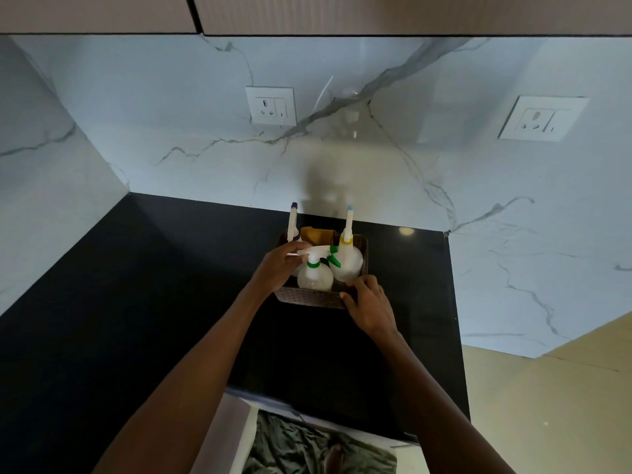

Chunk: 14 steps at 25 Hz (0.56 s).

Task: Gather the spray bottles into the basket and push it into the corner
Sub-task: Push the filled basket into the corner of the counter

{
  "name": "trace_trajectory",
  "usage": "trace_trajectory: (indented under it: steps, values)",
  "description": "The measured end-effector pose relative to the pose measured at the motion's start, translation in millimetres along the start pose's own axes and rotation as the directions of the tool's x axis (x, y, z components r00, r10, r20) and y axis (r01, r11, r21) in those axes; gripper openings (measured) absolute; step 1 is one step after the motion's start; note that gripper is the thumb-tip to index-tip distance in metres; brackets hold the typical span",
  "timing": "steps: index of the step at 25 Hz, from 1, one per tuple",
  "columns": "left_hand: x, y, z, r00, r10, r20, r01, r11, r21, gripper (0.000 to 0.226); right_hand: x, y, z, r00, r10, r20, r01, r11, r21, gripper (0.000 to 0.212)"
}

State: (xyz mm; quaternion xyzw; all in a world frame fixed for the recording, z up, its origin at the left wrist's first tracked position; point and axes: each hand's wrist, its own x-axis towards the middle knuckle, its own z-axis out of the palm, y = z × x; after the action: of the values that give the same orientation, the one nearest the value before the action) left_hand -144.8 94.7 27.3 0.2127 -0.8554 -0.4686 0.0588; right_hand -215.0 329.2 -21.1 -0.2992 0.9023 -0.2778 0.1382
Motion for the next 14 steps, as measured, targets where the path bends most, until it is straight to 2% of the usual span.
trace_trajectory:
  steps: [2, 4, 6, 8, 9, 14]
  values:
    - [-12.6, -6.2, 3.3, 0.994, 0.028, -0.109, -0.025, 0.999, 0.029, 0.035, -2.1, 0.9, 1.0, 1.0, 0.011, -0.011, -0.011, 1.0, 0.026, 0.05]
    - [-25.7, -18.9, 9.1, 0.96, 0.051, -0.276, -0.03, 0.996, 0.081, 0.036, -1.2, 1.4, 1.3, 0.999, 0.049, 0.006, -0.049, 0.998, 0.041, 0.065]
    - [-36.9, -32.8, 13.6, 0.929, -0.067, -0.363, 0.103, 0.991, 0.083, 0.04, 1.6, 1.4, 1.5, 0.995, 0.095, 0.04, -0.098, 0.992, 0.075, 0.08]
    - [-45.0, -44.9, 16.8, 0.908, -0.253, -0.335, 0.275, 0.961, 0.019, 0.039, 4.0, 2.0, 3.0, 0.994, 0.098, 0.042, -0.102, 0.988, 0.117, 0.088]
    - [-47.1, -49.3, 17.3, 0.906, -0.293, -0.304, 0.31, 0.951, 0.009, 0.035, 4.5, 2.5, 3.5, 0.995, 0.097, 0.028, -0.1, 0.988, 0.121, 0.09]
    - [-44.4, -57.6, 2.8, 0.923, -0.259, -0.286, 0.283, 0.958, 0.045, 0.019, 16.0, -3.6, 13.6, 0.997, 0.066, -0.046, -0.065, 0.998, 0.028, 0.092]
